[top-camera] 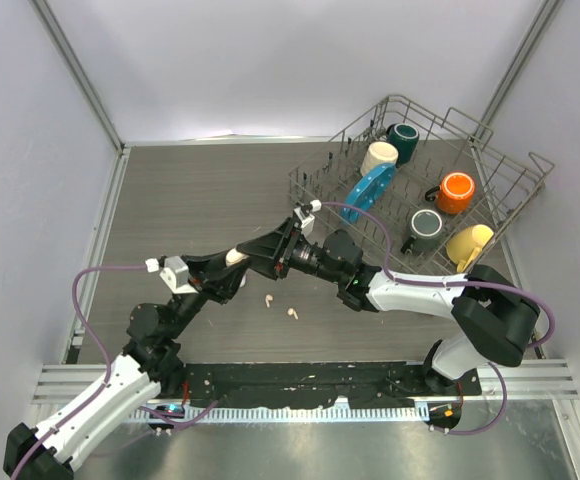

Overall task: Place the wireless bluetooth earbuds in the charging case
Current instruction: Pick up the charging case at the center of the board.

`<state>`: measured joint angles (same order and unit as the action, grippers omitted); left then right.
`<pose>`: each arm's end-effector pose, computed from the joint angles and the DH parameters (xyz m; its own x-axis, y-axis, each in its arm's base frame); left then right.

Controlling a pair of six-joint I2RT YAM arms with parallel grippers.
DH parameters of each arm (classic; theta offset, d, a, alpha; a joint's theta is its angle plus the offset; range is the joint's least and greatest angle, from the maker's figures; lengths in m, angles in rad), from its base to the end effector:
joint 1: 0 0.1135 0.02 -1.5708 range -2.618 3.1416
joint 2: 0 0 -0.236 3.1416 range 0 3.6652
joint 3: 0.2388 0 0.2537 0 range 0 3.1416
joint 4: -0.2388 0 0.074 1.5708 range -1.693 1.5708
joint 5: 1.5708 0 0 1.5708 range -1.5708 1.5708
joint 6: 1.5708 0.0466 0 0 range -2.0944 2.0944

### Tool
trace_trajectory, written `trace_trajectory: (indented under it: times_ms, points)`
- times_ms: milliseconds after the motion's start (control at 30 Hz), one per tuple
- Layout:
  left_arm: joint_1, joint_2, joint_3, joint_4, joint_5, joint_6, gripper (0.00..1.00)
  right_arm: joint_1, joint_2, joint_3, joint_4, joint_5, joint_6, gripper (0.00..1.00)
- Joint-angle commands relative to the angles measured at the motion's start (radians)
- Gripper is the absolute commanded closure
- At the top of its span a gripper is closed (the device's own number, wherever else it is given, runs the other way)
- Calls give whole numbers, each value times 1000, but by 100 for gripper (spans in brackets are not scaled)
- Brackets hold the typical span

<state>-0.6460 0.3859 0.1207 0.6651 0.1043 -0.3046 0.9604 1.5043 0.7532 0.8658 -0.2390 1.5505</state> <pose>0.1295 -0.1037 0.2425 0.0940 -0.4444 -0.8909 0.7375 0.6322 -0.2376 0.1881 0.2882 0.2383 -0.9294 0.3660 -0.0472 -0.0845 -0.0864 0.9927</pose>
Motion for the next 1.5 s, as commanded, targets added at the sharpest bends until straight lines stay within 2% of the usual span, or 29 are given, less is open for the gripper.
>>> trace_trajectory:
  times_ms: [0,133,300,333,400,533,600,633,667,767,933,967,1067,1200,1333,1467]
  points:
    - [-1,13,2,70,-17,4,59,3,-1,15,44,-10,-4,82]
    - [-1,13,0,74,-20,1,68,3,2,17,41,-13,-6,82]
    - [-1,10,0,77,-31,1,69,3,7,20,30,-17,-10,82]
    - [-1,10,0,79,-31,4,74,3,7,21,29,-16,-10,82]
    - [-1,10,0,79,-34,4,78,3,8,21,22,-17,-15,82]
    - [-1,11,-3,85,-23,4,95,3,7,24,9,-19,-27,81]
    - [-1,11,-6,88,-14,2,100,3,2,26,-2,-16,-52,74]
    - [-1,14,-7,90,-6,2,100,3,-1,28,-5,-14,-61,70]
    - [-1,18,-9,90,6,2,100,3,-10,31,-19,-14,-75,58]
    - [-1,18,-26,103,20,-8,100,-2,-44,51,-88,-13,-167,37]
    - [-1,11,-67,180,60,-8,100,-14,-113,133,-315,24,-357,22]
    - [-1,14,-72,183,66,1,100,-15,-130,147,-412,44,-430,20]
    - [-1,8,-90,212,100,39,100,-15,-197,181,-555,128,-571,20]
    - [-1,-7,-121,301,104,87,100,-15,-285,186,-634,162,-743,20]
    - [-1,-33,-151,318,110,104,100,-14,-303,257,-810,97,-892,20]
    - [-1,-44,-156,323,112,122,100,-11,-306,281,-853,9,-972,20]
